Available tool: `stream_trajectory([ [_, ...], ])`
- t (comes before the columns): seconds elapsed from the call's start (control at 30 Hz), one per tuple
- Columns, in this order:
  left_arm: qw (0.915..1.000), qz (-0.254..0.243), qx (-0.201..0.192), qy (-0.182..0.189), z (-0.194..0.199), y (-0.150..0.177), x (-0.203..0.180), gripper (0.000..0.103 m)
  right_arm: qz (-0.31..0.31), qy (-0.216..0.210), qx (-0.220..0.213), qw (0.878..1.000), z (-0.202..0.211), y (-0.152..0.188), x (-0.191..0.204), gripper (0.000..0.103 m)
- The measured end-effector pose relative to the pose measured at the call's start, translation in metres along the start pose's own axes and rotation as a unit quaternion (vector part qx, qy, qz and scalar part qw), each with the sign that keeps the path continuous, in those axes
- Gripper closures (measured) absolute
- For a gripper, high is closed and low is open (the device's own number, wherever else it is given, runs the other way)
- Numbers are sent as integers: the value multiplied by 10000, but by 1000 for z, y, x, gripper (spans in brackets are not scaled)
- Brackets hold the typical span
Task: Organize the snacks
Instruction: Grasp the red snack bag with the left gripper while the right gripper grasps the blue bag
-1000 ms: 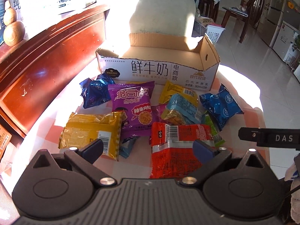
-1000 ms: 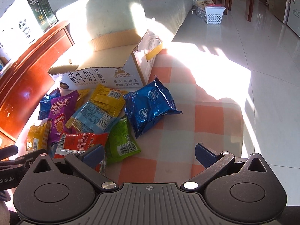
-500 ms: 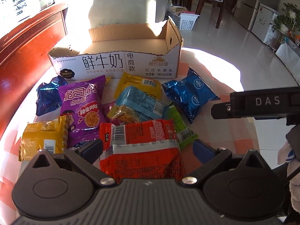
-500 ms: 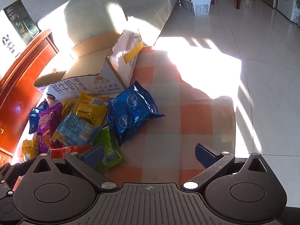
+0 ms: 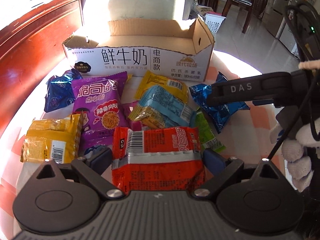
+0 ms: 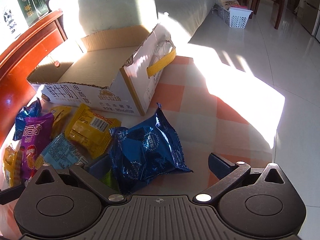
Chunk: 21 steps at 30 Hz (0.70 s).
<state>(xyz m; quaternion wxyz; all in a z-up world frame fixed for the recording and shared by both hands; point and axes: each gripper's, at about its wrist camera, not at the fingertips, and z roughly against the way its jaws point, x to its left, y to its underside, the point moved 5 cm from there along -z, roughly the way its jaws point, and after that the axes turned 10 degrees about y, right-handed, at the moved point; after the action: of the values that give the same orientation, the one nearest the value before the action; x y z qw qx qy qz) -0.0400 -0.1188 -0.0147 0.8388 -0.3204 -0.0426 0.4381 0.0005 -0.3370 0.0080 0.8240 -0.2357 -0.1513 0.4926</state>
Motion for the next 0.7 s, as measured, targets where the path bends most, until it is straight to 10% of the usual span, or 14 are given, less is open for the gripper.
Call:
stream_trajectory([
  [0.47,9992,373,-41,-117,0,2,21,9,283,-63,-68,9996,-2,11,22,20],
  [0.7,9989,450,-88,50,3,3,22,25,-5,-355,-75,9993,10,14,17,27],
])
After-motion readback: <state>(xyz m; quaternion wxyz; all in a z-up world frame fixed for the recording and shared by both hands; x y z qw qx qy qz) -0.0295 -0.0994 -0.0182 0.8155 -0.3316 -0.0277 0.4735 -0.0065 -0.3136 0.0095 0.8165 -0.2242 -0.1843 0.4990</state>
